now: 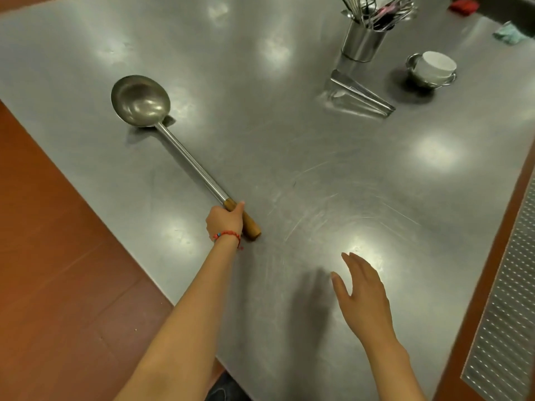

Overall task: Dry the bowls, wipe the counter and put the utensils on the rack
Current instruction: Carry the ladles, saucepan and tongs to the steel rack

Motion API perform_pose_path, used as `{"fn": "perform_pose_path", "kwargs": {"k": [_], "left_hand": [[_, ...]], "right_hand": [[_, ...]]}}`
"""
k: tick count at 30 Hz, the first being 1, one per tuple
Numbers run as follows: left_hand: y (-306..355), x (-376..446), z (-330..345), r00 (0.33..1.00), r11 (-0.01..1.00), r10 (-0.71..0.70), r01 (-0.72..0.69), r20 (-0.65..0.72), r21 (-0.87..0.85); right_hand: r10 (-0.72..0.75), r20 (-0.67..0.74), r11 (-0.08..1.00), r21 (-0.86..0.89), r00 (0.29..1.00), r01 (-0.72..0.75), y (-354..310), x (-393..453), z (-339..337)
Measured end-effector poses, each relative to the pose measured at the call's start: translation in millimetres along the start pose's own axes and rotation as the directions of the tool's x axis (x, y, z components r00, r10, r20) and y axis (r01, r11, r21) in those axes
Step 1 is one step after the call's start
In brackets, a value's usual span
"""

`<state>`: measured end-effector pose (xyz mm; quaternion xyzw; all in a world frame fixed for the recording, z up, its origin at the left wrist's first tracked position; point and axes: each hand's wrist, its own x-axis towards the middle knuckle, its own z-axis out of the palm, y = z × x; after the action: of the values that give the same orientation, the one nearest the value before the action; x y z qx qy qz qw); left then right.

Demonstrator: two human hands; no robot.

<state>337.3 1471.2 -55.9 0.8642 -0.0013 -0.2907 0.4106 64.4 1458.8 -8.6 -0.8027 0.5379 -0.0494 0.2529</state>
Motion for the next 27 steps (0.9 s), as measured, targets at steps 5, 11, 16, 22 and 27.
{"fn": "perform_pose_path", "kwargs": {"k": [5, 11, 16, 22, 27], "left_hand": [[-1.4, 4.8, -5.2, 0.999, 0.999, 0.030, -0.029, 0.029, -0.036], [-7.6, -23.2, -14.1, 0.985, 0.887, 0.028, 0.055, 0.172, -0.459], [-18.7, -60.5, -19.0, 0.976, 0.732, 0.075, 0.084, 0.203, -0.676], [-34.4, -105.1, -20.9, 0.986, 0.703, 0.098, 0.027, 0.134, -0.710], [-51.8, -168.4, -2.2, 0.980, 0.698, 0.118, 0.035, 0.163, -0.716]], "right_hand": [[-0.021, 0.005, 1.000, -0.005, 1.000, 0.021, -4.4, -1.3, 2.1], [-0.038, -0.002, 0.999, 0.023, 0.999, 0.038, -5.3, -6.3, 0.8], [-0.042, -0.015, 0.998, 0.048, 0.999, 0.043, 3.9, -19.6, -0.6], [-0.079, -0.041, 0.994, 0.066, 0.996, 0.082, 29.8, -43.8, -11.8], [-0.127, -0.053, 0.988, 0.079, 0.991, 0.131, 70.6, -68.1, -35.0]]}}
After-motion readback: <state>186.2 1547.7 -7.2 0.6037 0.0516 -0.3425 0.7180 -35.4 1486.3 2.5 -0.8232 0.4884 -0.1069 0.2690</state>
